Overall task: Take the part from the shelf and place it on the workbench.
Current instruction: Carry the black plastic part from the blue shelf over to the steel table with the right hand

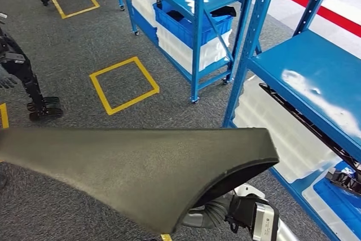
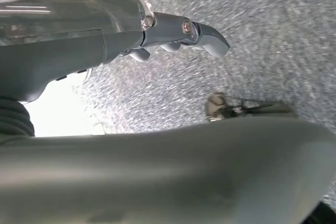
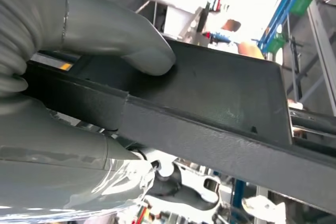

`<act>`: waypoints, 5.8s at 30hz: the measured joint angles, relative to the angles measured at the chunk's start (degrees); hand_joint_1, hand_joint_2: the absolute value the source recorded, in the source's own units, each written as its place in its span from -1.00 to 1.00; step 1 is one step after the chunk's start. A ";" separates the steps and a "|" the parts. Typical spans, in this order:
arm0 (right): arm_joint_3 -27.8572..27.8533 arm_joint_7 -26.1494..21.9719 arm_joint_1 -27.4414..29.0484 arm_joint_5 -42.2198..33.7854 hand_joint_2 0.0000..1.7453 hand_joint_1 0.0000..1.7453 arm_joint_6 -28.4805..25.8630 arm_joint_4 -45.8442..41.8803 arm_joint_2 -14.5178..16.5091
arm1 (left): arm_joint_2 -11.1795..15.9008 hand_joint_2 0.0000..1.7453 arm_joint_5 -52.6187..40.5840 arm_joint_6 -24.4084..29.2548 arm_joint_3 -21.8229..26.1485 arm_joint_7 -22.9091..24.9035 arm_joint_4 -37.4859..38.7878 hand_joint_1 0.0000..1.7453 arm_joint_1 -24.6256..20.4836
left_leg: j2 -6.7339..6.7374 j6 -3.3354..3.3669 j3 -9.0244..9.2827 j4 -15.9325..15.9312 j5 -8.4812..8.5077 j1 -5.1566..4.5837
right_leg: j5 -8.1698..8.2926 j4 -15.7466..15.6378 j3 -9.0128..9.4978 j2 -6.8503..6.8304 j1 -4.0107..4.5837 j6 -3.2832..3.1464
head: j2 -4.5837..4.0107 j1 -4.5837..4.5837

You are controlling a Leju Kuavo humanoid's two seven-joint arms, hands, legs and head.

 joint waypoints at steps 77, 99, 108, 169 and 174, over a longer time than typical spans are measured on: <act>1.53 -3.04 3.04 2.03 1.00 1.00 -1.69 0.38 -2.29 | -0.65 1.00 -1.10 -0.37 -1.20 -1.43 0.28 -1.00 -0.06 | -2.70 3.70 7.64 -14.04 4.98 -1.17 | -3.38 12.30 -6.61 3.27 0.18 2.17 | -0.01 0.42; 1.34 -3.41 3.48 1.14 1.00 1.00 -0.77 1.13 -1.64 | -0.59 1.00 -0.91 -0.25 -1.09 -1.21 0.29 -1.00 0.37 | 4.16 2.41 6.42 -13.23 4.95 -1.48 | -1.25 -0.03 1.38 -3.98 0.48 2.04 | -0.01 0.29; 1.05 -3.30 3.84 1.15 1.00 1.00 -0.71 1.59 -1.70 | -0.66 1.00 -1.05 -0.48 -1.09 -1.25 0.28 -1.00 0.08 | -2.73 3.70 7.72 -13.81 4.75 -0.88 | -2.97 11.31 -5.99 3.49 0.16 2.61 | -0.01 0.42; -0.36 -3.50 5.53 0.74 1.00 1.00 -0.70 1.41 -1.39 | -0.78 1.00 0.02 -1.11 -1.06 -3.09 0.31 -1.00 0.38 | -1.09 4.31 7.68 -13.59 4.37 -0.85 | -3.68 11.45 -5.08 2.96 0.33 2.43 | -0.01 0.42; -0.42 -3.61 5.85 0.82 1.00 1.00 -0.73 1.14 -1.39 | -0.81 1.00 0.98 -1.62 -0.80 -4.08 0.31 -1.00 0.30 | -1.87 3.80 7.92 -13.20 3.61 -1.24 | 1.80 0.13 -1.56 4.08 0.63 1.80 | -0.01 0.36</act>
